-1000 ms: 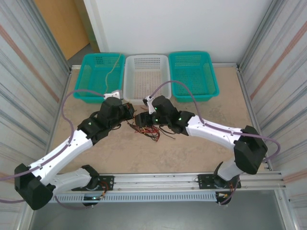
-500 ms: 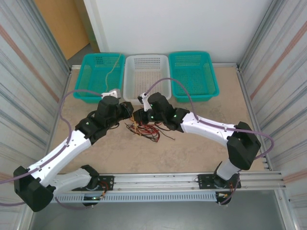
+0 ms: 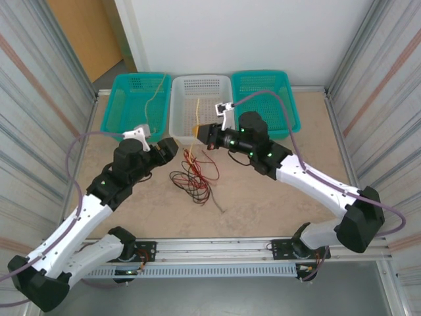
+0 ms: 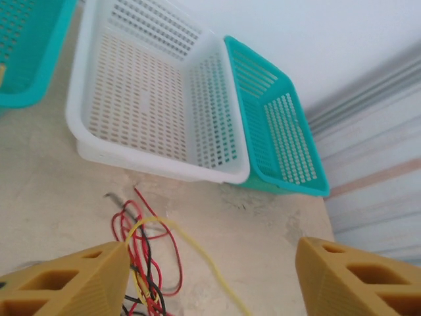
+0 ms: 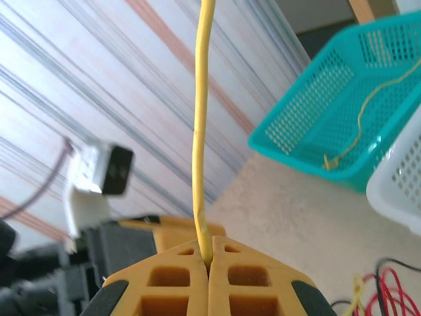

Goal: Untangle the cables

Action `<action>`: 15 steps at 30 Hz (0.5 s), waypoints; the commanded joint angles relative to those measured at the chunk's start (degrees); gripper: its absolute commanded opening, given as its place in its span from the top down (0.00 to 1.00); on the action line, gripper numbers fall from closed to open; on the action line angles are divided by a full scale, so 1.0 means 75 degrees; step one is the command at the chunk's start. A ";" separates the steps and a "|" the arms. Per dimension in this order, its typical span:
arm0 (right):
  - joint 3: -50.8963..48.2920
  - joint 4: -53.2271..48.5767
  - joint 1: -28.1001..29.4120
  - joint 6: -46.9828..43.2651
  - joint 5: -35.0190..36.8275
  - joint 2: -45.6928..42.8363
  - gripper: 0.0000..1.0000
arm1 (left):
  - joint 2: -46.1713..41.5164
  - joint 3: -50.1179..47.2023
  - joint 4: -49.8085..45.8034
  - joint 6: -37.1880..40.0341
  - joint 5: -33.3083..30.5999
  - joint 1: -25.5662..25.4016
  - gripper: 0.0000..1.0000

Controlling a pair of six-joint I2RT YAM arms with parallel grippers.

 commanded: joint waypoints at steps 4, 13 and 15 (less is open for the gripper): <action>0.0170 0.0702 -0.0269 0.0897 -0.0438 -0.0234 1.00 | -0.0146 -0.0373 0.0985 0.0203 0.0991 0.0023 0.37; 0.0182 0.0228 -0.0235 0.0704 -0.0143 -0.0386 1.00 | -0.0109 -0.0678 0.1764 0.0542 0.1756 -0.0195 0.37; 0.0224 0.0159 -0.0203 0.0658 -0.0106 -0.0420 1.00 | -0.0119 -0.0821 0.1929 0.0514 0.1790 -0.0277 0.35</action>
